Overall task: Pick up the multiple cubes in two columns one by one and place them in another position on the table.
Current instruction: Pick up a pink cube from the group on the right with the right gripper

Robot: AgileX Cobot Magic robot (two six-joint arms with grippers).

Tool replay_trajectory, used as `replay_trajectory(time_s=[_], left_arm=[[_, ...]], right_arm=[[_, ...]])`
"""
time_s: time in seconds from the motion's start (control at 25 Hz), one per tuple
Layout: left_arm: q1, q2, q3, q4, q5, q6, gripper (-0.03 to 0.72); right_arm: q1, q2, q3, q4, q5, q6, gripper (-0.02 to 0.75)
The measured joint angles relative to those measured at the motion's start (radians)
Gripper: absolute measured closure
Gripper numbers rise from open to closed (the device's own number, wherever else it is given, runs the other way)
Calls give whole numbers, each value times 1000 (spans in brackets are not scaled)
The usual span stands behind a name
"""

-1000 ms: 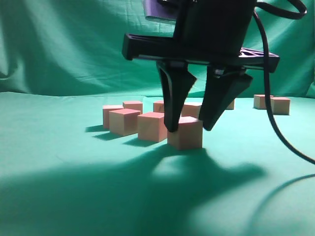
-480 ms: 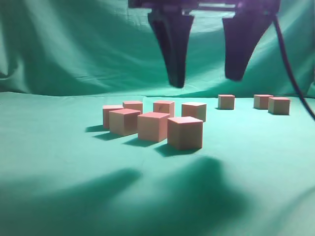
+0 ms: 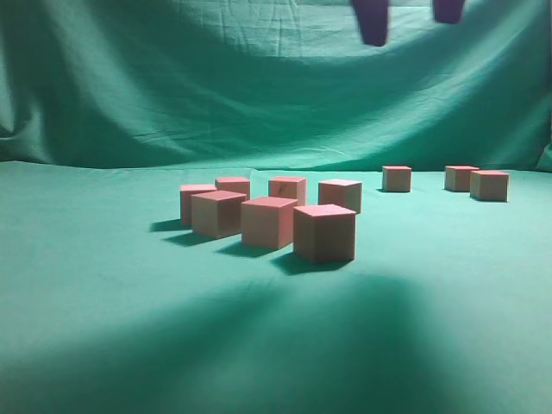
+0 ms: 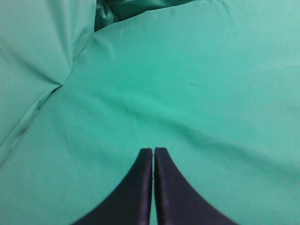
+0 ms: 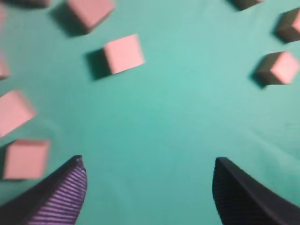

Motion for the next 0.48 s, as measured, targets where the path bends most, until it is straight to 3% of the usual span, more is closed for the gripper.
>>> replay_trajectory(time_s=[0.28, 0.48], left_arm=[[0, 0, 0, 0, 0, 0, 688], [0, 0, 0, 0, 0, 0, 688]], right_arm=[[-298, -4, -6, -11, -7, -6, 227], [-526, 25, -6, 132, -154, -6, 227]])
